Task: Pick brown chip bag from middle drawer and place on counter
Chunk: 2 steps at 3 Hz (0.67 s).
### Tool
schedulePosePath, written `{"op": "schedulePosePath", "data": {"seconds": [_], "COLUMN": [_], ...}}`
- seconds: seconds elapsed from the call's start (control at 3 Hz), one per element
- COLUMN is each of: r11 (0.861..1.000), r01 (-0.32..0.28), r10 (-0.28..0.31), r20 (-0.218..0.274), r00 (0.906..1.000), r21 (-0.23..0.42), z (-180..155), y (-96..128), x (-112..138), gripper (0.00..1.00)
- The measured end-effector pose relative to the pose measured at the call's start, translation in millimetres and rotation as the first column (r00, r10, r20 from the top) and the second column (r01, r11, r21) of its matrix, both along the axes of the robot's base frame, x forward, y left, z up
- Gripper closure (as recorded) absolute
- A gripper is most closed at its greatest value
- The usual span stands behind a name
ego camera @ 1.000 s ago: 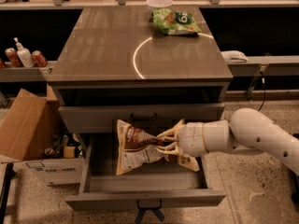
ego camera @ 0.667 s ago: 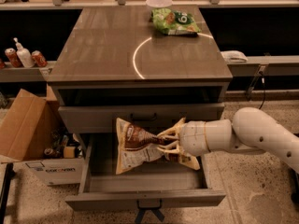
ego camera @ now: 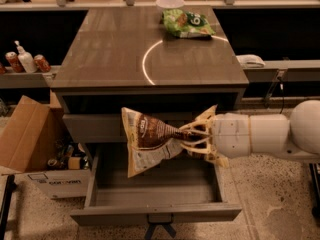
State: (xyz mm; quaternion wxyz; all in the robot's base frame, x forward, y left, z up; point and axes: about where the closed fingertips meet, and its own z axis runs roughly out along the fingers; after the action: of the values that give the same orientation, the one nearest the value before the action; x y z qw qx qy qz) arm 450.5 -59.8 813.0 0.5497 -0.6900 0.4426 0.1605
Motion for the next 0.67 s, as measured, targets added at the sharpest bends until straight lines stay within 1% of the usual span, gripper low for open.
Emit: {"op": "schedulePosePath", "data": {"seconds": [0.33, 0.67], "r11": [1.000, 1.000], "r01": [0.007, 0.007], "r10": [-0.005, -0.005], "r20": [0.108, 0.116], "r00": [0.9942, 0.9933], "r21": [-0.022, -0.017], "z": [57.6, 60.4], "y": [-12.6, -11.8], "x": [-9.2, -7.5], "gripper": [1.00, 1.00]}}
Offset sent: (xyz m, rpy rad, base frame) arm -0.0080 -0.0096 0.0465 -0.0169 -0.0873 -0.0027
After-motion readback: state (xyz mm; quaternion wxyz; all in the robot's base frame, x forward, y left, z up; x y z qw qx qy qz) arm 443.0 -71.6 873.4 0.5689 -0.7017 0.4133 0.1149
